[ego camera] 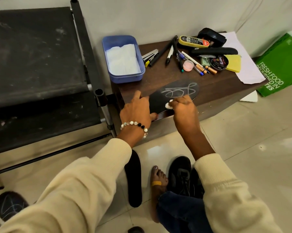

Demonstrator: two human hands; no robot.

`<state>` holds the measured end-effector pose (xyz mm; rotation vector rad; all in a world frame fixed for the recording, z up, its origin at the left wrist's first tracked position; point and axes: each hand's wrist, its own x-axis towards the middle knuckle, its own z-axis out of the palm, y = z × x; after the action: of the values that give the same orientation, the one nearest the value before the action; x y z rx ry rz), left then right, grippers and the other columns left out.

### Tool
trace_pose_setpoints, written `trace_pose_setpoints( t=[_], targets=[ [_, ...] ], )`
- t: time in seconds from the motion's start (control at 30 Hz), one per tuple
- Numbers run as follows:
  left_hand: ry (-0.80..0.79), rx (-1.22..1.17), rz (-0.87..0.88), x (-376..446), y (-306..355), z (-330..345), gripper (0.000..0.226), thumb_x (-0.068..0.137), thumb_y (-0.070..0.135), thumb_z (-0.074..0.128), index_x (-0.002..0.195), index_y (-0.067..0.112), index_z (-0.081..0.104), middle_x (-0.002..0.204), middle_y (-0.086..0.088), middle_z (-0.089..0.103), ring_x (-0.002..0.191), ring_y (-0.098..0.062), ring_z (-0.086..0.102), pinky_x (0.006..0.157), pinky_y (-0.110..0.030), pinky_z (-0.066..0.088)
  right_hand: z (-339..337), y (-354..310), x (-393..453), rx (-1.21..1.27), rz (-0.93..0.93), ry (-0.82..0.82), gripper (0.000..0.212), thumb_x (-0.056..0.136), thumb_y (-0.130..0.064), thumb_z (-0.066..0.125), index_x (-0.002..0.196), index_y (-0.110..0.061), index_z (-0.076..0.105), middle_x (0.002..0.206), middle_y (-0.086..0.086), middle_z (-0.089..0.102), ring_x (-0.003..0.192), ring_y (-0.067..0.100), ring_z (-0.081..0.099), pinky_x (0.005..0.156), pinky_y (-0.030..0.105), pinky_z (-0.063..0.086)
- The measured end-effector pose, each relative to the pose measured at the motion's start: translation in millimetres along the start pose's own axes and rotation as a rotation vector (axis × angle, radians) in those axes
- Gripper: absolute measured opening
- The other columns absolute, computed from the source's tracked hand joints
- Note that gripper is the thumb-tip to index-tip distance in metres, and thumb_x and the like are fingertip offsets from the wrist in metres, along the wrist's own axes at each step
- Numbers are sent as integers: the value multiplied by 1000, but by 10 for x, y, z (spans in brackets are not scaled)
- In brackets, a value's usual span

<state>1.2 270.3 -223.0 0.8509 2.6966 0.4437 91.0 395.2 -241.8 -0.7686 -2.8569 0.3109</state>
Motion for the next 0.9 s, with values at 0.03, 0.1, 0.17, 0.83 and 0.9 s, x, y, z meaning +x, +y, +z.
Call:
trace_pose_setpoints(
  t=[0.03, 0.1, 0.17, 0.83, 0.9],
  targets=[
    [11, -1, 0, -1, -2, 8, 56, 78, 47, 74, 126, 23, 57, 125, 0, 43, 97, -29, 60, 63, -32, 41, -4, -80, -17, 24, -16, 42, 29, 86, -4, 54, 113, -5, 65, 118, 16, 61, 107, 21, 56, 89, 24, 45],
    [29, 7, 6, -5, -9, 21, 55, 77, 49, 74, 123, 23, 58, 123, 0, 45, 93, -29, 61, 62, -32, 40, 11, -252, -84, 21, -145, 28, 31, 79, -5, 45, 93, 0, 73, 96, 18, 69, 90, 29, 64, 72, 29, 53],
    [37, 7, 13, -7, -16, 21, 55, 77, 50, 74, 123, 24, 59, 122, 1, 45, 93, -29, 61, 61, -32, 41, 4, -263, -110, 94, -229, 17, 44, 76, -16, 34, 83, 1, 73, 85, 14, 70, 83, 26, 64, 67, 26, 51],
    [16, -10, 35, 3, -37, -20, 61, 79, 47, 73, 132, 23, 54, 126, 0, 45, 100, -26, 58, 65, -31, 40, -82, -48, 32, -101, 13, -25, 34, 80, 1, 67, 114, -1, 65, 118, 18, 62, 115, 30, 51, 94, 35, 43],
    [14, -15, 47, 11, -50, -23, 62, 79, 47, 73, 133, 22, 54, 126, 0, 45, 101, -25, 58, 67, -30, 41, -73, -16, 52, -128, 82, -37, 36, 87, -5, 61, 123, -6, 59, 126, 13, 57, 122, 25, 44, 100, 30, 36]
  ],
)
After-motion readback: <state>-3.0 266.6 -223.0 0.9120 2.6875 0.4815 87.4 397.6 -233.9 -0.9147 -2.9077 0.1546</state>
